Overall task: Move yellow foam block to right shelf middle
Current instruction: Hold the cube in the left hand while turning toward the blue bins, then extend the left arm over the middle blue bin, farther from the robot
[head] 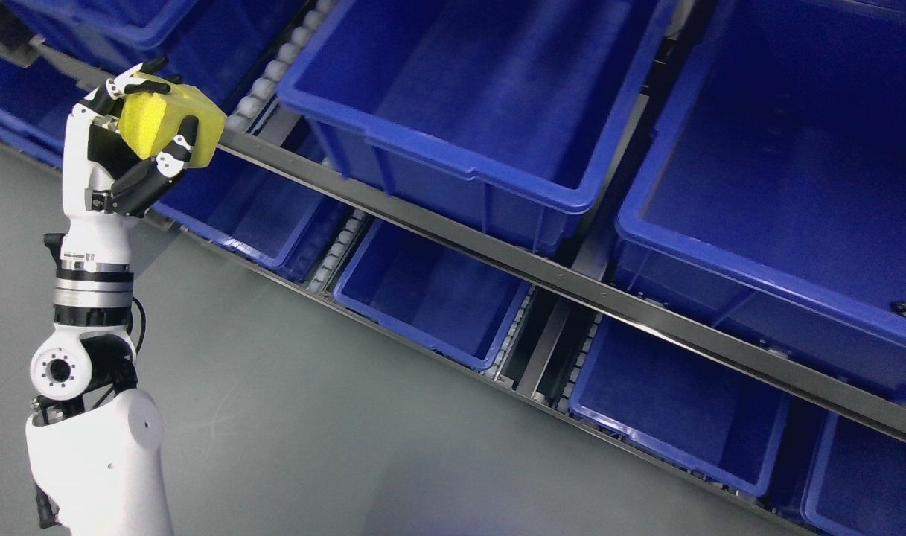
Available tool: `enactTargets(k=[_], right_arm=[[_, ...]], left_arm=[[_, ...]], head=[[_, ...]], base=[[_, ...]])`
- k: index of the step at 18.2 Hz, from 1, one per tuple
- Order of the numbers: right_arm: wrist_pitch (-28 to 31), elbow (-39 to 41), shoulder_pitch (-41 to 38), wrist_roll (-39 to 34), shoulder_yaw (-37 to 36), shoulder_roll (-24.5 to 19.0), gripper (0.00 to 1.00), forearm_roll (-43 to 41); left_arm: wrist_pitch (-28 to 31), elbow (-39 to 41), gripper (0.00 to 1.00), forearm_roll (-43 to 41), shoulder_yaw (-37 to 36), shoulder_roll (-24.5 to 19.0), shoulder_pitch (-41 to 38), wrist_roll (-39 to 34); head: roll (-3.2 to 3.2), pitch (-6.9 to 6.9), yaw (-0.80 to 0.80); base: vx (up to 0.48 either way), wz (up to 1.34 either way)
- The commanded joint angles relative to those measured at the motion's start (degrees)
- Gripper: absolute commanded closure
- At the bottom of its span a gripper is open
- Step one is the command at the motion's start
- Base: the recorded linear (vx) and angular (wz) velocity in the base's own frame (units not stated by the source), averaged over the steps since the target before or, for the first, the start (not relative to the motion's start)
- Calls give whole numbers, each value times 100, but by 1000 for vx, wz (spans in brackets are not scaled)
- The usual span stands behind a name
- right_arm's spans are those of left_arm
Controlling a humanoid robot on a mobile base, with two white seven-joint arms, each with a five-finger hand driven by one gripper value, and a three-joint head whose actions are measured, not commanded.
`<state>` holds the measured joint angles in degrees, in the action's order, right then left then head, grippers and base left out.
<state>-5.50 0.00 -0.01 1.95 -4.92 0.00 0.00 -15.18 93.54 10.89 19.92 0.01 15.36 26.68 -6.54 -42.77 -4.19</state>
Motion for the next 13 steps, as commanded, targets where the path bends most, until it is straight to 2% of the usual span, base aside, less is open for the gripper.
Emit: enactTargets(k=[1, 7, 10, 13], right_arm=[[5, 100, -8, -1, 0, 100, 0, 18], [5, 100, -8, -1, 0, 100, 0, 18], [5, 100, -8, -1, 0, 100, 0, 18], [5, 100, -8, -1, 0, 100, 0, 18]], left_arm=[[-3, 41, 100, 1, -49, -101, 37, 13], [41, 164, 100, 1, 3, -101, 107, 4], [356, 200, 100, -8, 292, -101, 939, 4], [647, 191, 100, -8, 250, -101, 1626, 22]], head=[[0, 0, 0], [0, -1, 0], [0, -1, 0], [0, -1, 0]], base=[[215, -745], [78, -264], [3, 4], [-1, 5]])
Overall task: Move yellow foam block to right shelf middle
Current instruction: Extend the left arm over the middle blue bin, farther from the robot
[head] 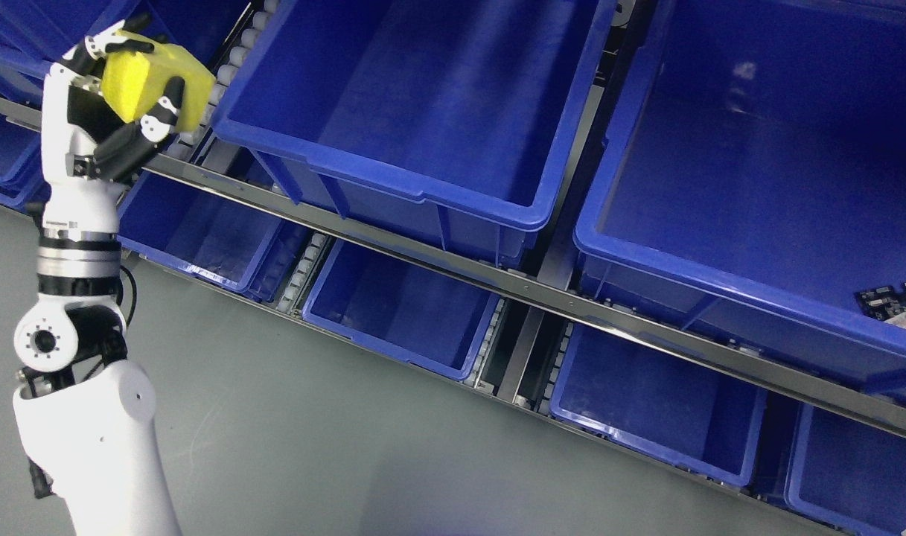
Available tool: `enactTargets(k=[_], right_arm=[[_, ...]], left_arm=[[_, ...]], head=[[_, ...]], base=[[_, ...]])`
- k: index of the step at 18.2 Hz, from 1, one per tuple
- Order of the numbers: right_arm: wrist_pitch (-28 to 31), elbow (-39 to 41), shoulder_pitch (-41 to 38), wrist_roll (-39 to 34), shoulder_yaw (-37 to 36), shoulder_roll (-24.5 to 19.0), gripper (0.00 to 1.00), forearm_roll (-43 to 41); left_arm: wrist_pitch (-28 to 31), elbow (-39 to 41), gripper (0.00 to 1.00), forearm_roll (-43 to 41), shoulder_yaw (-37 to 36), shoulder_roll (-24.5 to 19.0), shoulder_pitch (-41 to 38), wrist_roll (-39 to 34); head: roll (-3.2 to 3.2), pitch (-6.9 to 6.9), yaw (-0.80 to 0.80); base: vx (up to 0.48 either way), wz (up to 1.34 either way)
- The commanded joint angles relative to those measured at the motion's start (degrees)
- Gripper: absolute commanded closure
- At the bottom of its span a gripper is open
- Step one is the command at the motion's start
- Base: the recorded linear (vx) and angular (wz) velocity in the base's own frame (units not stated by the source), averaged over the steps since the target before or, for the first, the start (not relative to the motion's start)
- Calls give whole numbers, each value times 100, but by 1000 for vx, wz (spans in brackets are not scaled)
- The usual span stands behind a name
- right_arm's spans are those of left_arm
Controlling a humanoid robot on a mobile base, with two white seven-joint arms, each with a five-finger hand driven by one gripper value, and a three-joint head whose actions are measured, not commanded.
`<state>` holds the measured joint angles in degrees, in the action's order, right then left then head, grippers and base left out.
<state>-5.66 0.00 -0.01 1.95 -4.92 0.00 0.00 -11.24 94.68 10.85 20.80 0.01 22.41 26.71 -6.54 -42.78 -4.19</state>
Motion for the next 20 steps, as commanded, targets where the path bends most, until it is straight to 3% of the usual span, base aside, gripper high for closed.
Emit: enactTargets(k=[1, 11, 15, 20], right_arm=[[21, 100, -8, -1, 0, 100, 0, 18], [21, 100, -8, -1, 0, 100, 0, 18], [21, 100, -8, -1, 0, 100, 0, 18], [21, 100, -8, -1, 0, 100, 0, 18]], left_arm=[[498, 42, 100, -4, 109, -101, 1202, 18], [1870, -1223, 100, -1926, -1148, -101, 2584, 71], [2415, -1549, 100, -2648, -1842, -101, 2734, 790], [2706, -1750, 100, -3113, -1992, -101, 2751, 923]], head=[[0, 0, 0], [0, 0, 0], [0, 0, 0], [0, -1, 0]], base=[[-2, 16], [13, -40], [47, -133], [39, -89]])
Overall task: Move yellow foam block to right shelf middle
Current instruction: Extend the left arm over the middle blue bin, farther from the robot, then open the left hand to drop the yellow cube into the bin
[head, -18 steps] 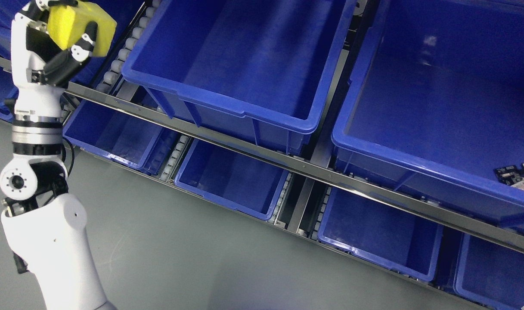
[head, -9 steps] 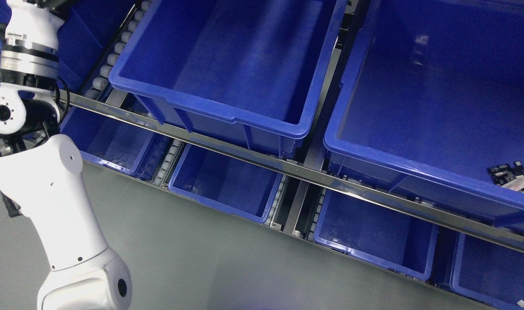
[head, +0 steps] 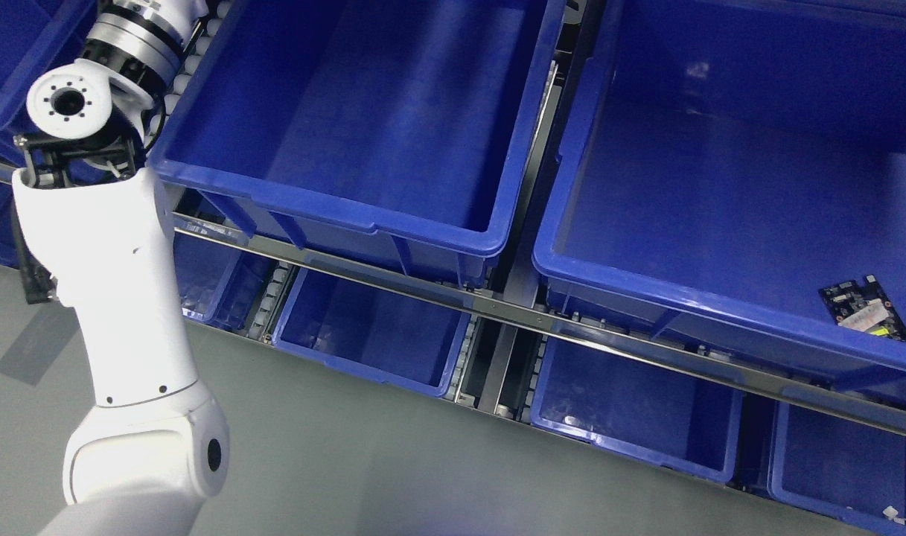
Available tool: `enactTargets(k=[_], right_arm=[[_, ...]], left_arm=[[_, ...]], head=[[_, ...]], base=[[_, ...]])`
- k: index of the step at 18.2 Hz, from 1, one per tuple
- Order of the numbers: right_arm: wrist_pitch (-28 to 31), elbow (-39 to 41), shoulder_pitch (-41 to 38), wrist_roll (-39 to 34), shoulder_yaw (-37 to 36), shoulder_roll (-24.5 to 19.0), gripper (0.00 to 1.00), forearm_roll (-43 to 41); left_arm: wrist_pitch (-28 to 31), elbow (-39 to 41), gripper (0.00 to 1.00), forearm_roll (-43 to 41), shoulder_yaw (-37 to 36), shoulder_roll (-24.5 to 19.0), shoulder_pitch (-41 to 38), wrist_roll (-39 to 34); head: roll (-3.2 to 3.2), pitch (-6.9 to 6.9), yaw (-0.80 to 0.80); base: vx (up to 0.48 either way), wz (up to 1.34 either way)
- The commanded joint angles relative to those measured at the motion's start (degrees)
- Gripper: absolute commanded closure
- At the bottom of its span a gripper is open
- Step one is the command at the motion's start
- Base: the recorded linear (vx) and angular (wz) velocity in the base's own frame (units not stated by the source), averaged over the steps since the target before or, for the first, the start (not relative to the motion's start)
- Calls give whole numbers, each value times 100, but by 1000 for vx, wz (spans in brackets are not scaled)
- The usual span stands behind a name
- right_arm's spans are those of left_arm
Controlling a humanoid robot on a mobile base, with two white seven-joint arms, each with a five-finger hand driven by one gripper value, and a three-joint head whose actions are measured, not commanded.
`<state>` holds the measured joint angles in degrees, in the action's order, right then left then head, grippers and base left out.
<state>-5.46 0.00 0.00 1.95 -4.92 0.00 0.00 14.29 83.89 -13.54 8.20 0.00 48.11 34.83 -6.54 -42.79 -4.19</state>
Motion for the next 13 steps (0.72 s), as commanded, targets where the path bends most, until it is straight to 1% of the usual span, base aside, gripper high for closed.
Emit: enactTargets(k=[1, 3, 4, 5, 6, 7, 9, 12, 13], right_arm=[[2, 100, -9, -1, 0, 100, 0, 18], [2, 100, -9, -1, 0, 100, 0, 18], [2, 100, -9, -1, 0, 100, 0, 18], [2, 100, -9, -1, 0, 100, 0, 18], [2, 100, -9, -1, 0, 100, 0, 18], [2, 100, -9, -1, 0, 100, 0, 18], [2, 100, -9, -1, 0, 100, 0, 18], [2, 100, -9, -1, 0, 100, 0, 18], [2, 100, -9, -1, 0, 100, 0, 18]], left_arm=[[249, -741, 100, -815, -836, -100, 198, 242], [530, -830, 100, -878, -1074, -100, 321, 480], [540, -874, 99, -878, -1083, -100, 322, 507], [540, -891, 97, -878, -1084, -100, 313, 499], [540, -883, 91, -887, -1101, -100, 313, 499], [540, -883, 78, -887, -1110, -100, 295, 490], [540, -883, 44, -878, -1119, -100, 260, 464], [540, -883, 29, -878, -1119, -100, 216, 437], [540, -883, 22, -878, -1110, -100, 190, 428]], head=[[0, 0, 0], [0, 0, 0], [0, 0, 0], [0, 0, 0], [0, 0, 0], [0, 0, 0], [0, 0, 0], [0, -1, 0], [0, -1, 0]], base=[[5, -36], [3, -11], [2, 19], [2, 19], [0, 0], [0, 0], [0, 0], [0, 0], [0, 0]])
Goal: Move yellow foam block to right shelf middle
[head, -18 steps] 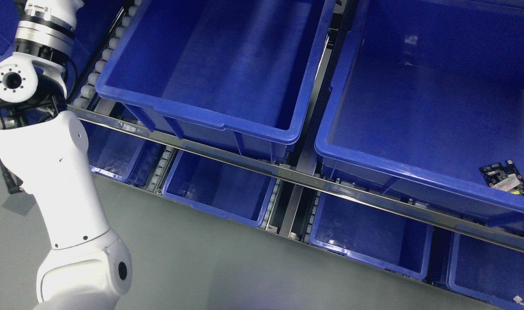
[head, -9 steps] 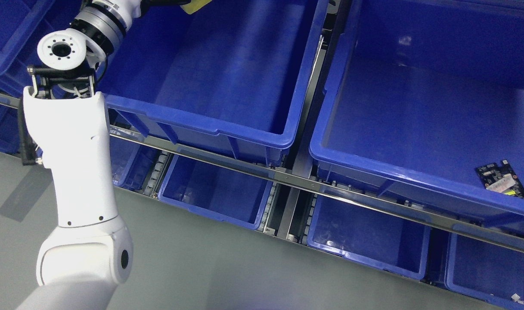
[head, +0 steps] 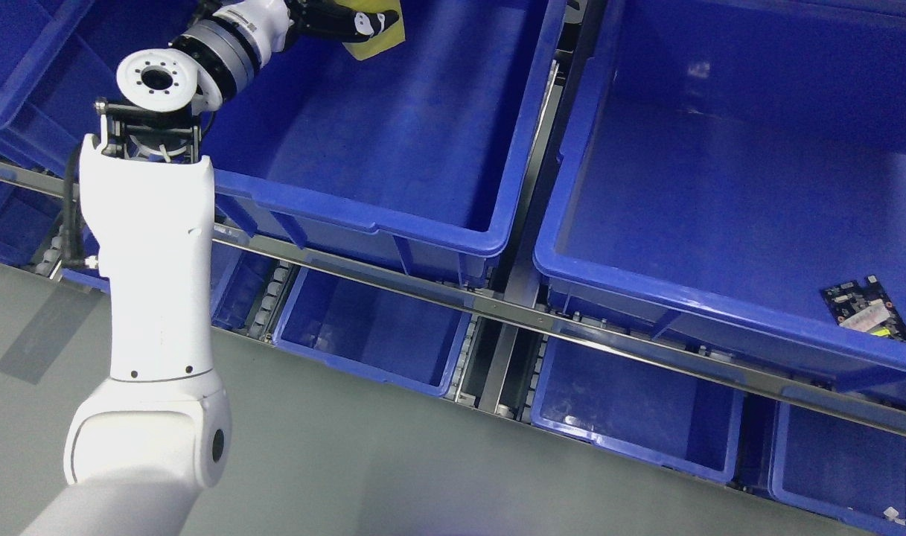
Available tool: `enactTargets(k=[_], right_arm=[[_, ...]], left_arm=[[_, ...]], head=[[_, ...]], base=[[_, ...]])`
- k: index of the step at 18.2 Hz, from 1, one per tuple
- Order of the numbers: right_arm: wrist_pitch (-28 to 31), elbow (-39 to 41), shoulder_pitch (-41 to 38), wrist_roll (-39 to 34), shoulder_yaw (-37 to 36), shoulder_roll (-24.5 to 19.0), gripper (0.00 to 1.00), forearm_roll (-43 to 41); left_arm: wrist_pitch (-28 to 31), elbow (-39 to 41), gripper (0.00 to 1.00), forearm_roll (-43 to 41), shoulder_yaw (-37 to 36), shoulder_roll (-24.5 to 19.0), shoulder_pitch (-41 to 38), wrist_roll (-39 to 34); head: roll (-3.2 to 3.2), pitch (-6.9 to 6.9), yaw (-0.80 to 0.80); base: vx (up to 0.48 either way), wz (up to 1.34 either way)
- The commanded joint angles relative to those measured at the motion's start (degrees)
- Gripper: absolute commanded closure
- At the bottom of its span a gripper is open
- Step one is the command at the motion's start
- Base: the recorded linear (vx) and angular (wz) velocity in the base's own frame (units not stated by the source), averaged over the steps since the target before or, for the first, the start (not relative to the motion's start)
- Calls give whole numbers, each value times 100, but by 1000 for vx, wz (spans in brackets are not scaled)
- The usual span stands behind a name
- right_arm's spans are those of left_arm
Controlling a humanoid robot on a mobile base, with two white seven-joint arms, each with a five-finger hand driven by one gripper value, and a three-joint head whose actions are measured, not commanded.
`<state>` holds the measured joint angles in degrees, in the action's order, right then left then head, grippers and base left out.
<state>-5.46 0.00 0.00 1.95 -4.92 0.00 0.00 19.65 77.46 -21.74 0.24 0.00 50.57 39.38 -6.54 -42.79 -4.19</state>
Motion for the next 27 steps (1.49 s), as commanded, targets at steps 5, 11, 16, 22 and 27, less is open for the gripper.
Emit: enactTargets(k=[5, 11, 16, 22, 27], right_arm=[[1, 100, -9, -1, 0, 100, 0, 18], [2, 100, -9, -1, 0, 100, 0, 18], [2, 100, -9, -1, 0, 100, 0, 18], [2, 100, -9, -1, 0, 100, 0, 18], [2, 100, -9, -1, 0, 100, 0, 18]], left_arm=[[12, -170, 5, -32, -235, -100, -126, -36], [-119, 506, 1, 222, 370, -100, -319, -422], [-872, 876, 1, 1626, 1205, -100, -592, -967], [-1798, 876, 1, 2192, 1576, -100, -786, -1932], [-1798, 867, 0, 2192, 1663, -100, -847, -2470]], head=[[0, 0, 0], [0, 0, 0], [0, 0, 0], [0, 0, 0], [0, 0, 0]], base=[[0, 0], [0, 0], [0, 0], [0, 0], [0, 0]])
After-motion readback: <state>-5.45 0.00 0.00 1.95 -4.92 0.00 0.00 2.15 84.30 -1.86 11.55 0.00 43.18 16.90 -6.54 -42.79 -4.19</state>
